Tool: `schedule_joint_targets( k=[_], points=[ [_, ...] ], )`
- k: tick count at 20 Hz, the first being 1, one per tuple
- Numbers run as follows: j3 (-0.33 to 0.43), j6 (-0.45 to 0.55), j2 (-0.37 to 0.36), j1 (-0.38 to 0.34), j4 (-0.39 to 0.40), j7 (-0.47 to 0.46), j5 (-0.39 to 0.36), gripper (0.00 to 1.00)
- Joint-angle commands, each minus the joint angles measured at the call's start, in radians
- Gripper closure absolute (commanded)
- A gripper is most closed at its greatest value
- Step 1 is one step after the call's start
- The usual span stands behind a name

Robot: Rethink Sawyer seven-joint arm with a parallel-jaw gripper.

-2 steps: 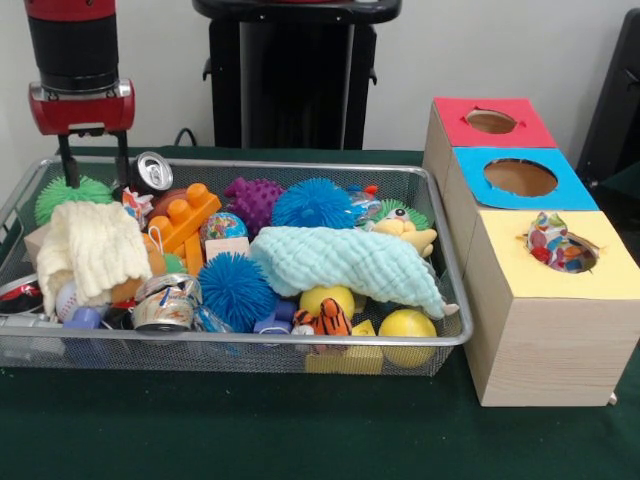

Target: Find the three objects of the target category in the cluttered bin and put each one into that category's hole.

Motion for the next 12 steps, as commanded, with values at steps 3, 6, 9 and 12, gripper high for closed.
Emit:
schedule_joint_targets(
  k=[3, 6, 9, 12],
  points=[
    [-0.004, -0.035, 0.039, 0.032, 0.043, -0.023, -0.035, 0.0],
    [-0.016, -0.057, 0.067, 0.036, 0.04, -0.009, -0.05, 0.0],
    [-0.024, -0.073, 0.081, 0.039, 0.038, 0.0, -0.057, 0.0],
    [-0.029, -0.079, 0.095, 0.041, 0.031, 0.0, -0.059, 0.0]
  ],
)
